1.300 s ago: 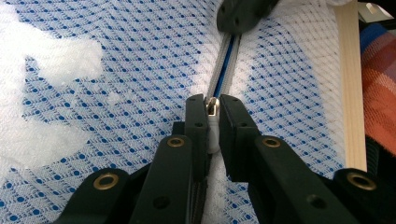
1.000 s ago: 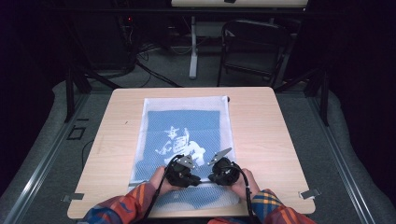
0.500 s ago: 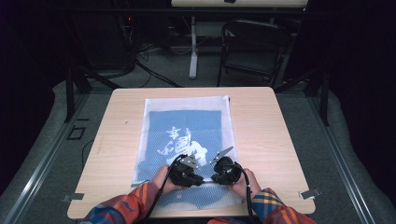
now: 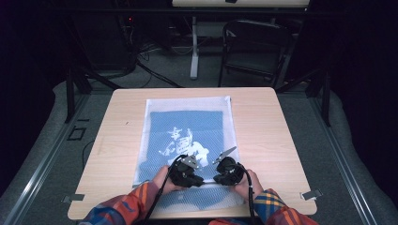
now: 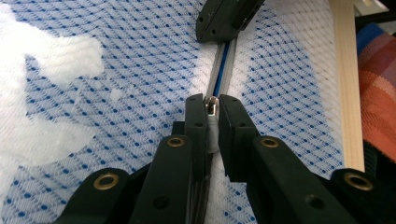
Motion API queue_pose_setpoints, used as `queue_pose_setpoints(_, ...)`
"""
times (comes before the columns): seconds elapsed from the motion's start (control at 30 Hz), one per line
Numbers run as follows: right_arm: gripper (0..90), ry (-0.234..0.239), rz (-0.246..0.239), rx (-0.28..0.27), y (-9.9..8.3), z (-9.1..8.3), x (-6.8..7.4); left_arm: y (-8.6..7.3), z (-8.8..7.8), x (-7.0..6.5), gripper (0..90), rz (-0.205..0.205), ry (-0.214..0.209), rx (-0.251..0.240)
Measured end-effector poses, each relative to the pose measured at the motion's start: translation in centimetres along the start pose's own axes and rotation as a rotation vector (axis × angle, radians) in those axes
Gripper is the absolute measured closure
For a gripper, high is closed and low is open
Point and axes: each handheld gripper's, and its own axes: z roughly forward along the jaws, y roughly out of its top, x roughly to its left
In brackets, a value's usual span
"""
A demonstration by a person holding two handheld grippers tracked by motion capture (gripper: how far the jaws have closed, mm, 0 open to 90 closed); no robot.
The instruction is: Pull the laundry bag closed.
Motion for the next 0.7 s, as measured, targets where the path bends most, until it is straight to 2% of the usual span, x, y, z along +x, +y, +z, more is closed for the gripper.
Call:
queue_pose_setpoints(0.03,90.0,0.002,0.002,-0.003,0.0,0.0,-0.1,-0.1,0.0,0.1,82.9,-0.005,-0.020,-0.018)
queue_pose_setpoints(0.1,90.0,0.002,0.000,-0.002,0.0,0.0,0.0,-0.2,-0.1,0.0,82.9,-0.003,0.000,0.001)
queue_pose_setpoints(0.17,90.0,-0.002,0.000,-0.001,0.0,0.0,0.0,-0.3,-0.2,0.0,82.9,-0.006,-0.010,-0.008)
queue_pose_setpoints(0.2,90.0,-0.002,0.000,-0.001,0.0,0.0,0.0,-0.4,-0.4,0.0,82.9,-0.005,-0.001,0.001)
queue_pose_setpoints(0.23,90.0,-0.002,0.000,0.000,0.0,0.0,0.0,-0.6,-0.4,0.1,82.9,-0.013,-0.021,-0.015)
queue_pose_setpoints(0.27,90.0,-0.001,0.001,-0.001,0.0,0.0,0.0,-0.7,-0.5,0.2,82.9,-0.013,-0.022,-0.011)
queue_pose_setpoints(0.3,90.0,-0.001,0.002,-0.001,-0.1,0.0,0.0,-0.7,-0.6,0.1,82.8,-0.009,-0.002,0.006)
queue_pose_setpoints(0.47,90.0,0.004,0.003,0.007,-0.1,-0.1,0.0,-1.1,-1.0,0.2,82.8,-0.018,-0.012,0.001)
queue_pose_setpoints(0.7,90.0,-0.001,0.006,0.008,-0.2,-0.2,0.1,-1.6,-1.5,0.1,82.8,-0.019,0.000,0.005)
